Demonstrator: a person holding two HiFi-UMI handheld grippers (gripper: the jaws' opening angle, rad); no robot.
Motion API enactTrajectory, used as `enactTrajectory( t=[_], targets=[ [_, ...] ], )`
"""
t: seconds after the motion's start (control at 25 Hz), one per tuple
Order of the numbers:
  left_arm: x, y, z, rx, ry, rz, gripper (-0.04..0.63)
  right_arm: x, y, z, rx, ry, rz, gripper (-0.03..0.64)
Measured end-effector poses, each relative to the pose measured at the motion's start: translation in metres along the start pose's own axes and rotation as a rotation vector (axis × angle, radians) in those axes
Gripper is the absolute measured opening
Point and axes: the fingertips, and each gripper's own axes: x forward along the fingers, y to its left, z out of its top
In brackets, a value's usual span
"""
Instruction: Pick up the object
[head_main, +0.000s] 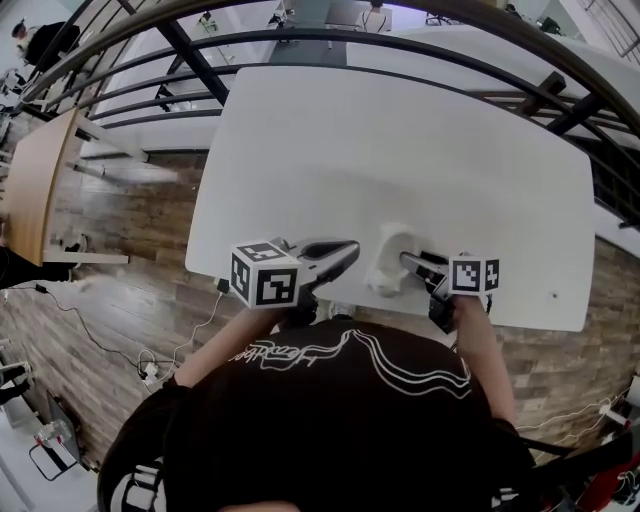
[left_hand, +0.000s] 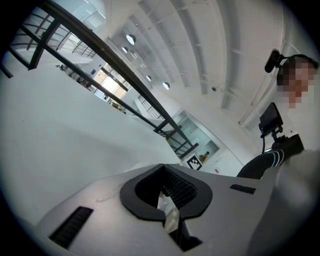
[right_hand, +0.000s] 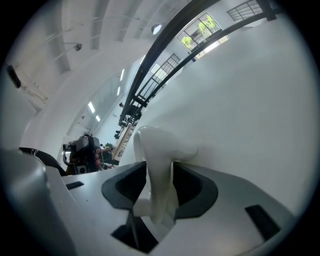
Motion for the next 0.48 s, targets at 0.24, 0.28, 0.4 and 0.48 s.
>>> enactTrajectory(
  t=[0.24, 0.28, 0.4, 0.48],
  targets=[
    [-0.0032, 0.0032, -0.0004, -0.009, -0.009, 0.017, 0.008, 0.0019, 0.0026, -0.0015, 0.036, -0.009, 0.037, 0.142],
    [-0.0031, 0.0033, -0.001, -0.008, -0.009, 0.018, 0.008, 0.0018, 0.0023, -0.0019, 0.038, -0.011, 0.042, 0.141],
    [-0.0038, 0.0041, -0.0008, -0.006, -0.009, 0.021, 0.008, 0.0025, 0.0015, -0.0016, 0.038, -0.015, 0.043, 0.141],
    [-0.0064, 0.0062, 0.0004, -0.005, -0.011, 0.024, 0.008, 0.0046, 0.003, -0.0009, 0.031, -0.022, 0.039, 0.14]
  ],
)
